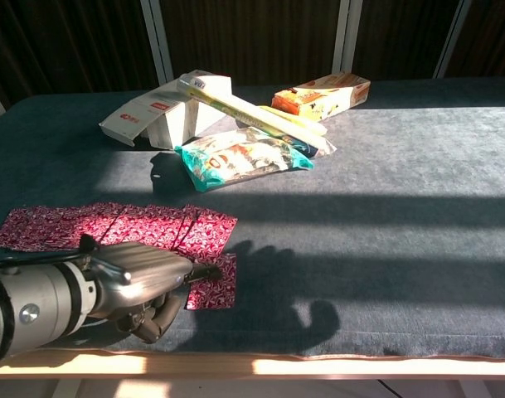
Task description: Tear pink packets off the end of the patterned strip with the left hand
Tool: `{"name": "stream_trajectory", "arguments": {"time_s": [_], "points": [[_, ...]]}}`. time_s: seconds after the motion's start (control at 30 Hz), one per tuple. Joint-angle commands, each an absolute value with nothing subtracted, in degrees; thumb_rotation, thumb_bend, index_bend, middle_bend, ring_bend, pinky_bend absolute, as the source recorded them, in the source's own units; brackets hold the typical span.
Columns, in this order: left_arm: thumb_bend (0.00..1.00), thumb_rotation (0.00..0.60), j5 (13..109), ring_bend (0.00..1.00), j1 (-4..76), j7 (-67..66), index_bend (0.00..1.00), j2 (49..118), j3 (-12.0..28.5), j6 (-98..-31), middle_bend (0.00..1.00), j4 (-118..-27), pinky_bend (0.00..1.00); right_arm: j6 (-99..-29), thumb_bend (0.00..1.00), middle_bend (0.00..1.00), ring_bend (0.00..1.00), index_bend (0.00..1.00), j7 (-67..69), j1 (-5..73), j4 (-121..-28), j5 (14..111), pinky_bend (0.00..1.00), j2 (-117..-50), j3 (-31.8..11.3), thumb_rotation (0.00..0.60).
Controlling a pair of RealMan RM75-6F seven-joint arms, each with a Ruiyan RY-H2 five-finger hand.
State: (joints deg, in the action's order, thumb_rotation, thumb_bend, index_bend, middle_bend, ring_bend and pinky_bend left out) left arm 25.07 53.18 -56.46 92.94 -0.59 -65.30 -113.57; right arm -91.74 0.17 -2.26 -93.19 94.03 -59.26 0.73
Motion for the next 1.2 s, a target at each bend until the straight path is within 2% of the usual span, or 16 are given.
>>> {"name": "stream_trajectory", "arguments": {"time_s": [0.03, 0.27, 0.4, 0.53, 0.87, 1.2], "points": [[0.94, 0.6, 23.86, 1.0, 54.26, -57.84, 0.19, 90.16, -2.14, -66.27, 1.0, -118.16, 1.0, -91.6, 0.31, 0.0, 0.0, 0.0, 0.03, -2.21, -93.23, 94.02, 0.04, -59.31, 0.74, 0.6], [0.93, 0.6, 21.17, 1.0, 56.36, -57.35, 0.19, 86.76, -2.13, -65.34, 1.0, -121.62, 1.0, -91.35, 0.31, 0.0, 0.0, 0.0, -0.38, -2.1, -93.45, 93.74, 0.04, -59.39, 0.6, 0.6], [0.92, 0.6, 28.06, 1.0, 54.48, -52.87, 0.08, 87.65, -1.11, -67.64, 1.0, -119.07, 1.0, -91.31, 0.31, 0.0, 0.0, 0.0, -0.5, -2.09, -93.52, 93.78, 0.04, -59.38, 0.62, 0.6], [0.94, 0.6, 31.89, 1.0, 52.71, -49.28, 0.03, 89.04, -0.85, -68.69, 1.0, -115.45, 1.0, -91.32, 0.31, 0.0, 0.0, 0.0, -0.33, -2.08, -93.5, 93.74, 0.04, -59.33, 0.58, 0.6], [0.94, 0.6, 24.26, 1.0, 54.36, -49.24, 0.0, 91.74, 1.94, -65.39, 1.0, -107.09, 1.0, -91.5, 0.31, 0.0, 0.0, 0.0, 0.19, -2.14, -93.4, 93.75, 0.04, -59.14, 0.55, 0.6], [0.94, 0.6, 21.76, 1.0, 55.88, -51.93, 0.01, 93.32, 1.16, -65.38, 1.0, -105.96, 1.0, -91.7, 0.31, 0.0, 0.0, 0.0, 0.57, -2.24, -93.24, 93.88, 0.04, -59.06, 0.6, 0.6]]}}
